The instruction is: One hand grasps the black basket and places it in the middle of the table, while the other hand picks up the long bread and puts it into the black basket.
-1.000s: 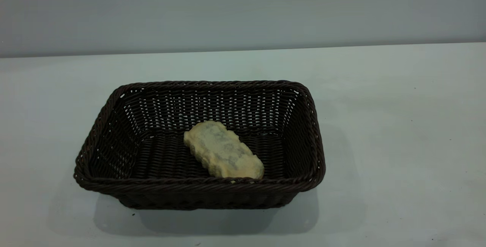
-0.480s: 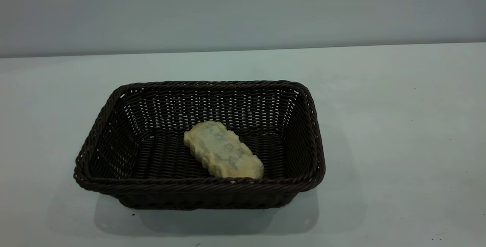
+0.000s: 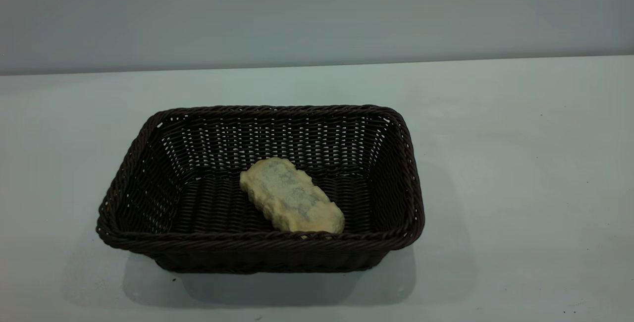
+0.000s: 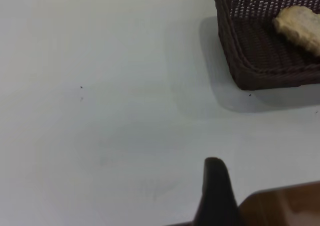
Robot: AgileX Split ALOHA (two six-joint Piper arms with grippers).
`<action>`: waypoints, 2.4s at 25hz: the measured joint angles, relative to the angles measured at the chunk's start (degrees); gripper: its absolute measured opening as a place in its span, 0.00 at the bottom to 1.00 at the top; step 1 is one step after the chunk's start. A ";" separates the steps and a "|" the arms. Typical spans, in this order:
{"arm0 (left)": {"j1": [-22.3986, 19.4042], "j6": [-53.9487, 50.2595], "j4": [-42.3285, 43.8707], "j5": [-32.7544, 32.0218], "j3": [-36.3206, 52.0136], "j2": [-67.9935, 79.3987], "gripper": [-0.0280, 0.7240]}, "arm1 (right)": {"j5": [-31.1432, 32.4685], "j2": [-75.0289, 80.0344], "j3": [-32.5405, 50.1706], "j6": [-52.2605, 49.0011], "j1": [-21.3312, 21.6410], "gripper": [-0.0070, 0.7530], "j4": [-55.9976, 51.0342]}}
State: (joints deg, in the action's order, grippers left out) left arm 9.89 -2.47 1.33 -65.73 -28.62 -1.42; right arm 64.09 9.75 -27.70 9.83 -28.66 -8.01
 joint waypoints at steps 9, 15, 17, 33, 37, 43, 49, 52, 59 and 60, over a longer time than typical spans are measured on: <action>0.00 0.00 -0.05 0.29 0.46 0.00 0.80 | 0.06 -0.60 0.20 -1.95 0.00 0.45 1.28; 0.00 0.00 -0.05 0.29 0.48 0.00 0.80 | 0.06 -0.60 0.20 -2.06 0.00 0.45 1.28; 0.00 0.00 -0.05 0.29 0.53 0.00 0.80 | 0.06 -0.60 0.20 -2.06 0.00 0.45 1.28; -7.63 0.01 -0.19 0.46 0.55 0.00 0.80 | 0.34 -4.69 0.20 -2.07 29.28 0.45 0.44; -8.04 0.01 -0.20 0.52 0.55 0.00 0.80 | 0.34 -4.69 0.20 -2.07 31.01 0.45 0.32; -8.04 0.01 -0.20 0.53 0.55 0.00 0.80 | 0.34 -4.69 0.20 -2.07 31.01 0.45 0.32; -8.04 0.01 -0.20 0.53 0.55 0.00 0.80 | 0.34 -4.69 0.20 -2.07 31.01 0.45 0.32; -8.04 -0.04 -0.20 0.53 0.55 0.00 0.80 | 0.34 -4.69 0.20 -2.07 31.01 0.45 0.32; -8.04 -0.04 -0.20 0.58 0.55 0.00 0.80 | 0.34 -4.69 0.20 -2.13 31.01 0.45 0.32; -8.04 -0.04 -0.20 0.58 0.55 0.00 0.80 | 0.34 -4.69 0.20 -2.13 31.01 0.45 0.32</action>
State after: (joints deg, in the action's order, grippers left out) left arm 1.85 -2.51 1.13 -65.16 -28.07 -1.42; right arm 64.42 5.06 -27.51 7.71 2.36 -7.68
